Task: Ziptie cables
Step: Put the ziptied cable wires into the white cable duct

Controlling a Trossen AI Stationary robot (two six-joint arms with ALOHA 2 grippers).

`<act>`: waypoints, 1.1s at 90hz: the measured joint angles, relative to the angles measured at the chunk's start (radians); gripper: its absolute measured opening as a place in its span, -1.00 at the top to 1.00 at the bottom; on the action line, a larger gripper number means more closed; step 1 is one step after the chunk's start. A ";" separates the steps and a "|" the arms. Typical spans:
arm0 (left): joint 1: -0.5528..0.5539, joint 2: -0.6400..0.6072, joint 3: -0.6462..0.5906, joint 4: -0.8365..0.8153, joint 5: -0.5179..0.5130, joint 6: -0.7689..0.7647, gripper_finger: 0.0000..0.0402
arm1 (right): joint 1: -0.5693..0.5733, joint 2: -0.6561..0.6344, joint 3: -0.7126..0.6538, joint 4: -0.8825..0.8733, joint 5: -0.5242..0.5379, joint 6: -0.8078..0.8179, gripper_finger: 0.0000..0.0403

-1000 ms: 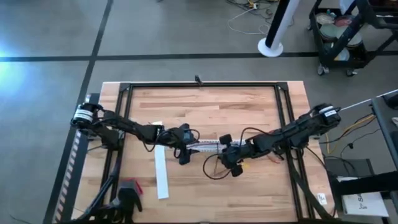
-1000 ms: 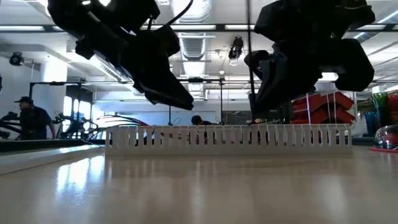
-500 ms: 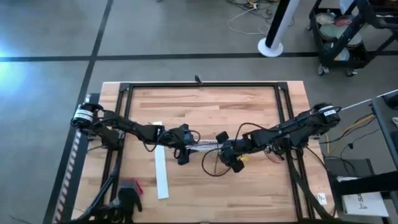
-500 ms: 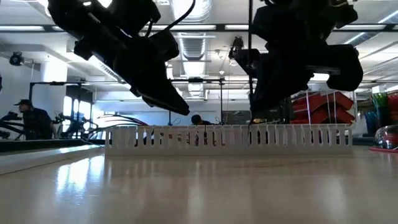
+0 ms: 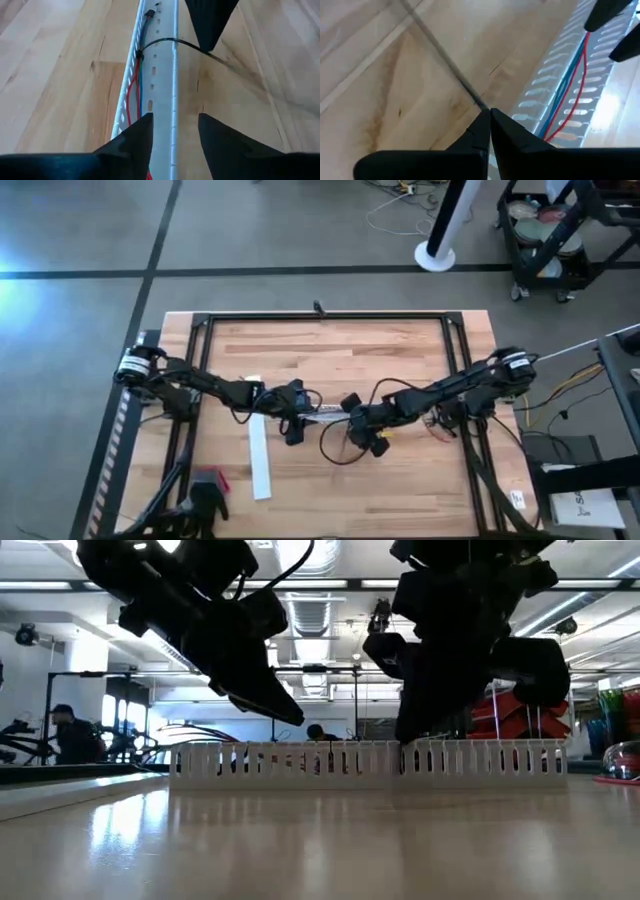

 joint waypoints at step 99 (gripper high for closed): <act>-0.011 0.005 0.000 0.159 0.001 0.057 0.11 | -0.018 0.007 0.033 -0.120 0.081 0.131 1.00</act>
